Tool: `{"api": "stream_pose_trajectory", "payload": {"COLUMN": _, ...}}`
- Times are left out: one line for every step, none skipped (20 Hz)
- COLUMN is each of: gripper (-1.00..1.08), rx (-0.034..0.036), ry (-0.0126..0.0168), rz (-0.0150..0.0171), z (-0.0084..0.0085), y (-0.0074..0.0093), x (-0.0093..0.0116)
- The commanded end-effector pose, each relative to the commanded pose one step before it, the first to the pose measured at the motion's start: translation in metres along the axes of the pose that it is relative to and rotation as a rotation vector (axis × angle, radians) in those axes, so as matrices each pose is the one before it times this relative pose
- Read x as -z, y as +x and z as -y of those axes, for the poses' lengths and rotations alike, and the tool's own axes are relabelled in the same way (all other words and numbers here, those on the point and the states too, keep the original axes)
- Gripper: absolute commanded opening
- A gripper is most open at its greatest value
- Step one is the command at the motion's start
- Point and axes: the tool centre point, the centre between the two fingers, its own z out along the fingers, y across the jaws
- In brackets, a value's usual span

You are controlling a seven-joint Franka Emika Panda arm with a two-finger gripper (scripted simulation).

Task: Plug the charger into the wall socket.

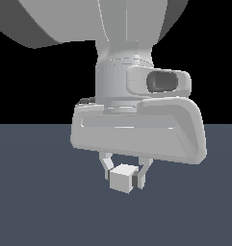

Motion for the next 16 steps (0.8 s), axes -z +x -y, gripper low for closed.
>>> {"api": "stream_pose_trajectory", "payload": {"gripper": -1.0, "rx": 0.02339, "ry": -0.00005, "rz": -0.00123, "z": 0.00602, "y": 0.00454, "x": 0.00563}}
{"api": "stream_pose_trajectory", "payload": {"gripper": -1.0, "rx": 0.01284, "ry": -0.00027, "rz": -0.00017, "z": 0.00316, "y": 0.0024, "x": 0.0029}}
{"api": "stream_pose_trajectory", "payload": {"gripper": -1.0, "rx": 0.01443, "ry": -0.00028, "rz": -0.00017, "z": 0.00356, "y": 0.0027, "x": 0.00325}}
{"api": "stream_pose_trajectory", "payload": {"gripper": -1.0, "rx": 0.01606, "ry": -0.00027, "rz": -0.00018, "z": 0.00399, "y": 0.00299, "x": 0.00361}}
{"api": "stream_pose_trajectory", "payload": {"gripper": -1.0, "rx": 0.01762, "ry": -0.00025, "rz": -0.00018, "z": 0.00439, "y": 0.00328, "x": 0.00394}}
{"api": "stream_pose_trajectory", "payload": {"gripper": -1.0, "rx": 0.01912, "ry": -0.00022, "rz": -0.00017, "z": 0.00479, "y": 0.00355, "x": 0.00427}}
{"api": "stream_pose_trajectory", "payload": {"gripper": -1.0, "rx": 0.0206, "ry": -0.00017, "rz": -0.00016, "z": 0.00519, "y": 0.00381, "x": 0.00457}}
{"api": "stream_pose_trajectory", "payload": {"gripper": -1.0, "rx": 0.02203, "ry": -0.00011, "rz": -0.00014, "z": 0.00559, "y": 0.00406, "x": 0.00486}}
{"api": "stream_pose_trajectory", "payload": {"gripper": -1.0, "rx": 0.02343, "ry": -0.00003, "rz": -0.00011, "z": 0.00598, "y": 0.00431, "x": 0.00514}}
{"api": "stream_pose_trajectory", "payload": {"gripper": -1.0, "rx": 0.02438, "ry": 0.00005, "rz": -0.00008, "z": 0.00626, "y": 0.00447, "x": 0.00532}}
{"api": "stream_pose_trajectory", "payload": {"gripper": -1.0, "rx": 0.02329, "ry": 0.00012, "rz": -0.00005, "z": 0.006, "y": 0.00427, "x": 0.00505}}
{"api": "stream_pose_trajectory", "payload": {"gripper": -1.0, "rx": 0.02192, "ry": 0.00019, "rz": -0.00001, "z": 0.00569, "y": 0.00401, "x": 0.00471}}
{"api": "stream_pose_trajectory", "payload": {"gripper": -1.0, "rx": 0.02051, "ry": 0.00026, "rz": 0.00002, "z": 0.00536, "y": 0.00374, "x": 0.00436}}
{"api": "stream_pose_trajectory", "payload": {"gripper": -1.0, "rx": 0.01905, "ry": 0.00031, "rz": 0.00005, "z": 0.00501, "y": 0.00347, "x": 0.004}}
{"api": "stream_pose_trajectory", "payload": {"gripper": -1.0, "rx": 0.01755, "ry": 0.00033, "rz": 0.00006, "z": 0.00464, "y": 0.00319, "x": 0.00366}}
{"api": "stream_pose_trajectory", "payload": {"gripper": -1.0, "rx": 0.01597, "ry": 0.00033, "rz": 0.00007, "z": 0.00423, "y": 0.00291, "x": 0.00331}}
